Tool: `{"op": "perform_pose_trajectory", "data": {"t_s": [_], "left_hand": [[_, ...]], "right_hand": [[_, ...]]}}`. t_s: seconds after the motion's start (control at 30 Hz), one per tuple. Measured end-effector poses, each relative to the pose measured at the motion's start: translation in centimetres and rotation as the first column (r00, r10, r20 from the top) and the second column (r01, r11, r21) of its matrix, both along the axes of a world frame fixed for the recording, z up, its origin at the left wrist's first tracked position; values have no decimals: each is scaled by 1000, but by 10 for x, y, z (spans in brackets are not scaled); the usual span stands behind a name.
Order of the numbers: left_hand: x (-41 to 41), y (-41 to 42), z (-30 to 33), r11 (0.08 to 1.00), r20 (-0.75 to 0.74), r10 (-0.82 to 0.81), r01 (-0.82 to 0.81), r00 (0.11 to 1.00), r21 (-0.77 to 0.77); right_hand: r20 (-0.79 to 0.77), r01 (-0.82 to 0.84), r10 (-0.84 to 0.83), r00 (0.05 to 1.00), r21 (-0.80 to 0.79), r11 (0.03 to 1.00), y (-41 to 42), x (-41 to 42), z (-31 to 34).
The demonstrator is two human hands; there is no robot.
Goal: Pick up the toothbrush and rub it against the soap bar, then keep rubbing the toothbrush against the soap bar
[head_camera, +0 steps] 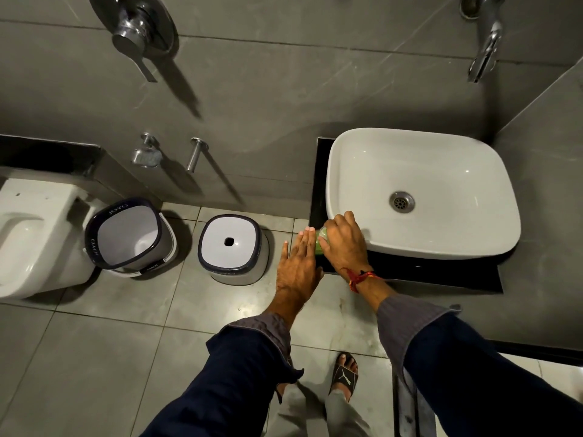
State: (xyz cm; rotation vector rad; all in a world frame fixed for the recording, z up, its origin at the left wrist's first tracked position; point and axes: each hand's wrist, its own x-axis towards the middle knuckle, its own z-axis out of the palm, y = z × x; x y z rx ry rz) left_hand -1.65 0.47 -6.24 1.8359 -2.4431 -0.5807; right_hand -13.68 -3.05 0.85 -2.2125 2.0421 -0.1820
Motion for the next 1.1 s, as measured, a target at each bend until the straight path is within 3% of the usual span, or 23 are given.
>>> {"op": "perform_pose_trajectory", "data": {"t_s": [0.13, 0.23, 0.43, 0.67, 0.83, 0.97, 1.1], "left_hand": [[1, -2, -5, 1000, 30, -11, 11, 999, -13], [3, -2, -6, 999, 37, -38, 38, 999, -5], [3, -2, -8, 1000, 13, -21, 22, 1000, -18], [1, -1, -6, 999, 16, -32, 32, 999, -27], [2, 0, -6, 1000, -2, -20, 20, 1000, -15], [1, 1, -9, 1000, -20, -7, 7, 1000, -22], [2, 0, -8, 1000, -32, 1, -2, 1000, -22]], "right_hand": [[-118, 159, -146, 982, 109, 981, 0, 20, 6], [-100, 240, -225, 969, 173, 955, 1, 28, 5], [18, 125, -129, 991, 153, 980, 5, 19, 7], [61, 247, -260, 964, 165, 955, 3, 32, 10], [274, 366, -396, 876, 156, 917, 17, 22, 14], [426, 275, -307, 851, 135, 952, 24, 10, 14], [475, 227, -255, 842, 117, 967, 24, 8, 11]]}}
